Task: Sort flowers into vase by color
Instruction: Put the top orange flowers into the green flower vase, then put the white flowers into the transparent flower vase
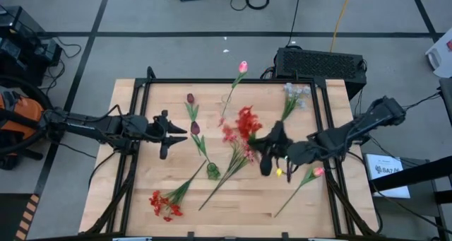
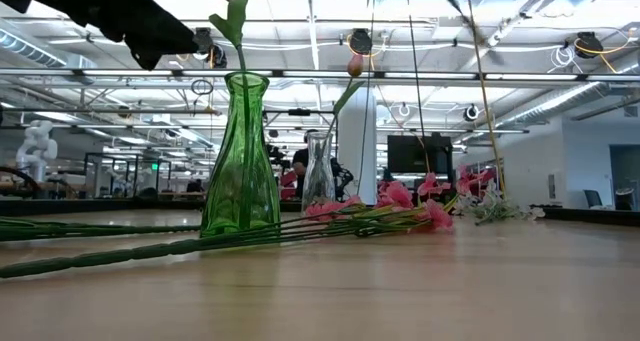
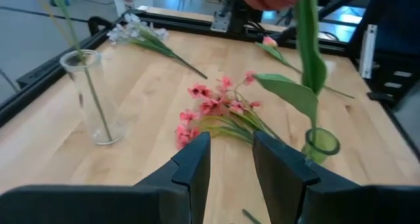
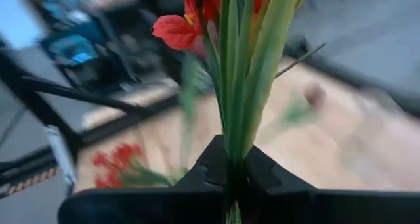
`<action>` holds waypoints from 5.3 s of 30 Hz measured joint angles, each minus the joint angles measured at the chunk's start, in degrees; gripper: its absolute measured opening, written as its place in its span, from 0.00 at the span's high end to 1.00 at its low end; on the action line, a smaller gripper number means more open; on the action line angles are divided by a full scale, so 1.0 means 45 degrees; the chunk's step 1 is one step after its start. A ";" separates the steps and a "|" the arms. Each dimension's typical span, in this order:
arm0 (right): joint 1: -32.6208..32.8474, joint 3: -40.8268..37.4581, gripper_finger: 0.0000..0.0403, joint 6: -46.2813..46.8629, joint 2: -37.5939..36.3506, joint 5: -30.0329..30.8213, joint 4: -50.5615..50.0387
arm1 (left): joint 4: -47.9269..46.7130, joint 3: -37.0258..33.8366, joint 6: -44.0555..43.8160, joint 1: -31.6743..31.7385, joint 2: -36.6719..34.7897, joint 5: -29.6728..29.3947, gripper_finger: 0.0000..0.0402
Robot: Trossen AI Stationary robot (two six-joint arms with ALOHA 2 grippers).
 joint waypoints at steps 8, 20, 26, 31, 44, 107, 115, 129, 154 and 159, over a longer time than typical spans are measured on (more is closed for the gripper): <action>0.0108 0.0000 1.00 -0.6881 0.2888 -0.1124 0.9650 | 0.0017 0.0000 0.0002 0.0000 0.0002 0.0113 0.70; -0.1086 0.0000 1.00 -0.7739 0.5760 -0.3869 1.4287 | 0.0037 0.0000 0.0008 0.0000 -0.0001 0.0125 0.70; -0.1428 0.0000 1.00 -0.7759 0.6287 -0.4149 1.4301 | 0.0037 0.0000 -0.0002 0.0000 -0.0003 0.0120 0.70; -0.1550 0.0000 1.00 -0.7754 0.6694 -0.4214 1.4292 | 0.0037 0.0000 -0.0005 0.0000 -0.0003 0.0115 0.70; -0.1858 -0.0005 1.00 -0.6227 0.8462 -0.4455 1.4612 | 0.0042 0.0000 -0.0063 0.0000 0.0000 0.0105 0.70; -0.2276 0.0000 0.67 0.7747 0.0390 -0.2756 -0.8174 | 0.0021 0.0000 -0.0227 0.0004 0.0002 -0.0298 0.70; -0.2276 0.0000 0.67 0.7886 0.0390 -0.2854 -0.8192 | 0.0012 0.0000 -0.0223 0.0000 0.0000 -0.0300 0.70; -0.2946 0.0000 0.67 0.9846 0.0395 -0.3161 -0.9161 | 0.0027 0.0000 -0.1288 0.0173 -0.0003 -0.1263 0.70; -1.0511 -0.0259 0.67 1.0203 0.1123 -0.4063 -1.1993 | 0.0037 0.0000 -0.1213 0.0617 -0.0003 -0.1308 0.70; -1.1644 -0.1502 0.67 1.0539 0.1162 -0.4768 -1.1670 | 0.0051 0.0000 -0.1214 0.0617 -0.0003 -0.1303 0.70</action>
